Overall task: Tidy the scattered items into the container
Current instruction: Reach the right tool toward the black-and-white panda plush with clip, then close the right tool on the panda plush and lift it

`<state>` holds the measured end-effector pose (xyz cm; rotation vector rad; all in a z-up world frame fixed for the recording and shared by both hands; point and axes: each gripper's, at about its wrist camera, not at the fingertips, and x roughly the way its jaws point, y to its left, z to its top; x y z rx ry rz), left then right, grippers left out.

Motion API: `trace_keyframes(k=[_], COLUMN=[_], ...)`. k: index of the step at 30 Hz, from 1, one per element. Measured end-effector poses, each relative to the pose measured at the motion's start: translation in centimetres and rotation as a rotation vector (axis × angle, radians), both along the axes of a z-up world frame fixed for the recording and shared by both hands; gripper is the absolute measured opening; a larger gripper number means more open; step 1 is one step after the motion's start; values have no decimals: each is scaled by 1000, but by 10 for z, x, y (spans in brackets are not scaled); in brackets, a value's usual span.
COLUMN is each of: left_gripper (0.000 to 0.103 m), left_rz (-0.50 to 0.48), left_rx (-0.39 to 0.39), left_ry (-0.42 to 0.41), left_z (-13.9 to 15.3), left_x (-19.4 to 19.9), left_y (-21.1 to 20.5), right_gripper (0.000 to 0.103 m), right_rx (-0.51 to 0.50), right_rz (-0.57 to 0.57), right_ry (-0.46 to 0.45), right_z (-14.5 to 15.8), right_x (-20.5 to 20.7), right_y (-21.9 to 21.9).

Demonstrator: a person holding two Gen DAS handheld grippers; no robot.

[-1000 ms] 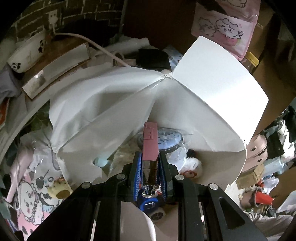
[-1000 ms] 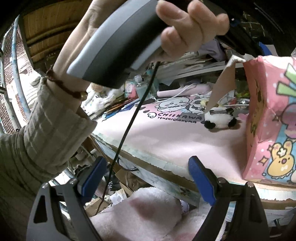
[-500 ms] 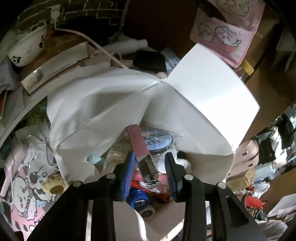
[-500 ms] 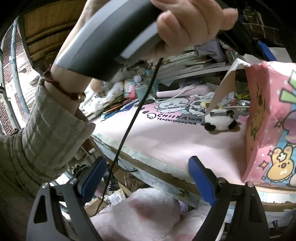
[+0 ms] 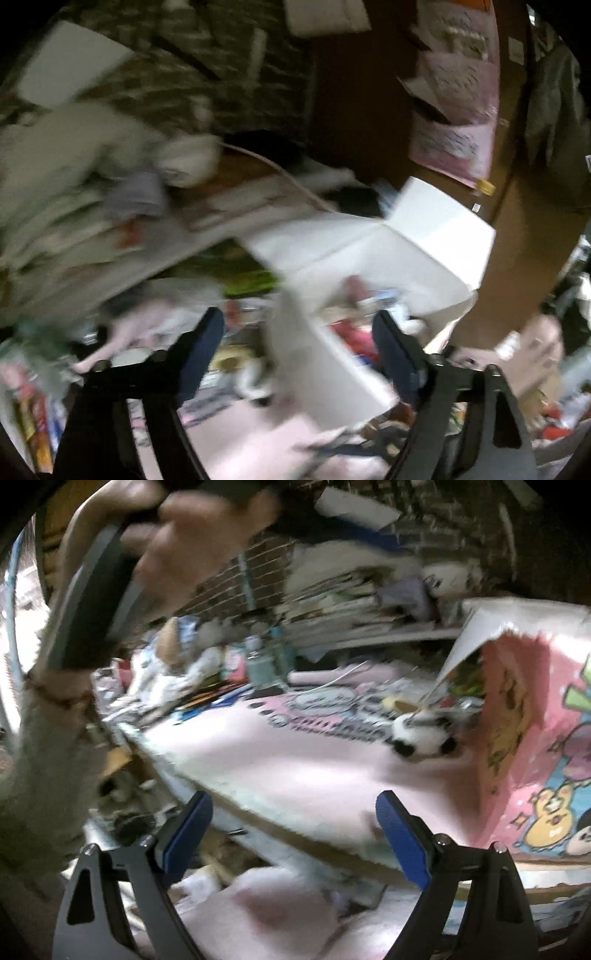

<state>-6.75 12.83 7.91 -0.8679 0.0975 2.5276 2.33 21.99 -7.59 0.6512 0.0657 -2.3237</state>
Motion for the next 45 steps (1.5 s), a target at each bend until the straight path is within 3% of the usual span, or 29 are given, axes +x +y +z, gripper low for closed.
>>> trace_keyframes(k=[4,9,13,21,32,35,37,41,45], left_gripper=[84,84,84,84,84,84,84,84,84], left_rz=[138,277,272,259,264,267,264,264,275], left_rx=[-15,75,75,95,113,108,113,106,103], left_ry=[35,23,10,23,18,10,7,9,2], left_z=[-23,-55,-73,-81,-88,-90,-91,-91,-92], left_x=[14,29,38,45,42,42,42,43,42], left_y=[-44,-101,-121,-141,-152,-150,-150,-149,-152], right_gripper=[89,89,89,89,88,82,67,47,38], right_rx=[57,97,136,241,237,218,225,219,203], right_rz=[-124,-309,-435,-591,-677,-671,-653,-625,-584], right_ry=[61,73,87,75,-30,-67,-94,-105,-100], right_z=[-5,-11,-11,-11,-12,-13,-15,-13,-14], right_x=[-2,-20,-34,-71,-106,-111,-115,-121,-119], right_y=[-14,-30,-37,-58,-47,-43,-43,-43,-46])
